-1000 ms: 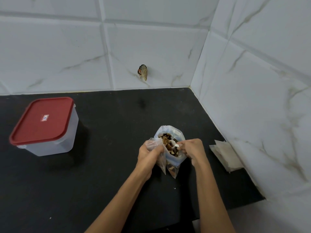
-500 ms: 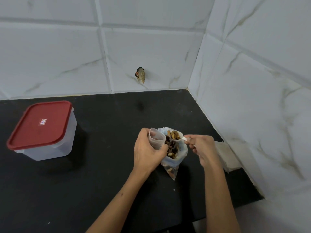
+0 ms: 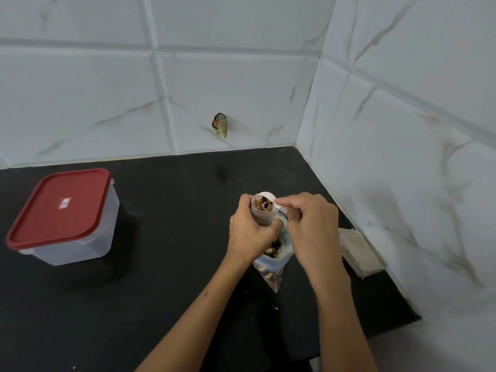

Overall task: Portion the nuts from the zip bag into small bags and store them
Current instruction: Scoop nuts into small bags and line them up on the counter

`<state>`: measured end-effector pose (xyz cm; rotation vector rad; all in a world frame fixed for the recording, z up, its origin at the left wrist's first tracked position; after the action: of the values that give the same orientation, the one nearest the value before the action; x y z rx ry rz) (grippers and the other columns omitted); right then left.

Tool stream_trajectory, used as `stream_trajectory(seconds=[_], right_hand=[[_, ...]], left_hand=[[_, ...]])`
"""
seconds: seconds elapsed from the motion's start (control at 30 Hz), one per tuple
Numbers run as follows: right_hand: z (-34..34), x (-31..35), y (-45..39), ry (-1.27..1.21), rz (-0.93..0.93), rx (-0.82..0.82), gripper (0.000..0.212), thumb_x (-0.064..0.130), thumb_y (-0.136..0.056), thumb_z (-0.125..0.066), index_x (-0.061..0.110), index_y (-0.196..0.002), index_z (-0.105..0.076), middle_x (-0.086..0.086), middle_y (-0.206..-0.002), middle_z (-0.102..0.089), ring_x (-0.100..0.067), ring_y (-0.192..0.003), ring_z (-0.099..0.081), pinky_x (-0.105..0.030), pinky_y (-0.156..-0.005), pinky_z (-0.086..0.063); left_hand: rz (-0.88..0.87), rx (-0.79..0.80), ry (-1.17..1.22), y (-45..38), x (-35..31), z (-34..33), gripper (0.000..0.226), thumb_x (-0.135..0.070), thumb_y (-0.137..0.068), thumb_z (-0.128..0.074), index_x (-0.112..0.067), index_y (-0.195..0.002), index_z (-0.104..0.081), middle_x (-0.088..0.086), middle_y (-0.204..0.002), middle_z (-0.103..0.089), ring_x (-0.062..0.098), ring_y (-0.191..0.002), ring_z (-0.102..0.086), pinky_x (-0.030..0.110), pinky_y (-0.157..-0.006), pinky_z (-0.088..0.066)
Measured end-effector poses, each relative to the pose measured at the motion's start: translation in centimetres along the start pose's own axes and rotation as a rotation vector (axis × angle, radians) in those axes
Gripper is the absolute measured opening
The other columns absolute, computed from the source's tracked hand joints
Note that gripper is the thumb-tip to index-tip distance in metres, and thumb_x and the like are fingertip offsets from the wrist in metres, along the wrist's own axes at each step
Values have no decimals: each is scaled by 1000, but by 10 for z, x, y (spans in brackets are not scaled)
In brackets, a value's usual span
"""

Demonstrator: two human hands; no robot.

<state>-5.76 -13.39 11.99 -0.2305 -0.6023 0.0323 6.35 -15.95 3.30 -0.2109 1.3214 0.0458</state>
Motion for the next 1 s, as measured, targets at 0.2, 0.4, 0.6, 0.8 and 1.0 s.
stream_trajectory(seconds=[0.2, 0.4, 0.6, 0.8, 1.0], right_hand=[[11, 18, 4, -82, 149, -70, 29, -15, -78, -55, 1, -94, -74, -19, -94, -66, -35, -92, -58, -29, -77, -35], [-9, 16, -2, 99, 110, 116, 30, 16, -93, -55, 16, -122, -64, -4, -121, -62, -12, -110, -51, -12, -85, -33], [-9, 15, 0, 24, 139, 91, 24, 13, -92, -57, 19, -112, -70, -1, -114, -66, -8, -103, -54, -13, -85, -39], [22, -14, -2, -284, -26, -203, 22, 9, -89, -61, 22, -103, -72, 10, -97, -68, -3, -90, -60, -3, -68, -40], [-41, -59, -6, 52, -240, 33, 23, 14, -91, -59, 22, -111, -67, 5, -108, -68, -7, -89, -63, -15, -66, -45]], left_hand=[[-13, -16, 49, -1, 3, 0, 34, -17, -72, -76, -19, -93, -50, -10, -79, -60, -8, -70, -59, 11, -60, -48], [-29, -37, 91, -4, 2, 2, 35, -25, -65, -71, -18, -93, -51, -20, -74, -62, -4, -66, -60, 15, -61, -50], [-103, -80, 94, -3, -4, 8, 39, -22, -67, -72, -10, -98, -51, -12, -78, -63, 0, -68, -62, 17, -62, -50], [-111, -107, 61, -3, 0, 17, 37, -16, -66, -73, -12, -95, -50, -10, -83, -60, 1, -75, -61, 13, -63, -48], [-82, -118, 109, -1, 1, 23, 37, -19, -62, -70, -13, -93, -50, -8, -84, -59, -2, -73, -59, 11, -63, -47]])
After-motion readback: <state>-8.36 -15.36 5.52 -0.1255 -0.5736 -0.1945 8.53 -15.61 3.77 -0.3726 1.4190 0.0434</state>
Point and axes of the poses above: each hand's wrist, its own y-axis away from the middle knuckle, its own z-axis out of the back of the hand, x = y × z, the point moved 10 cm from there along -y, towards the middle knuckle
